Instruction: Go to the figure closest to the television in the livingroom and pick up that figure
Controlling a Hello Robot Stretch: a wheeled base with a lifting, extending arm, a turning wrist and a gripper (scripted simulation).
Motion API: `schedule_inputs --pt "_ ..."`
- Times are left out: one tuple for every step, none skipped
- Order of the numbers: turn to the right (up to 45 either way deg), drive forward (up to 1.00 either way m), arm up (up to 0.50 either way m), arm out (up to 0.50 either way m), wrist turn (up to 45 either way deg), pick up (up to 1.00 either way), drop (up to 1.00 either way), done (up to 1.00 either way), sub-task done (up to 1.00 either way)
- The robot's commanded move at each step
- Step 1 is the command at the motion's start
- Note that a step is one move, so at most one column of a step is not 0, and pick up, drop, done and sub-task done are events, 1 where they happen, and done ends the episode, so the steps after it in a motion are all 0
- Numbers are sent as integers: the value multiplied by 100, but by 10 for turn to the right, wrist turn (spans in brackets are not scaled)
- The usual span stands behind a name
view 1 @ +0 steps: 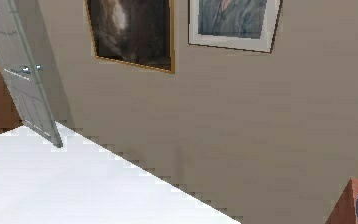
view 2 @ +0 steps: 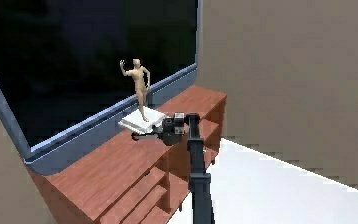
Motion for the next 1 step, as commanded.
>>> schedule_inputs --pt "0 0 0 0 0 0 0 100 0"
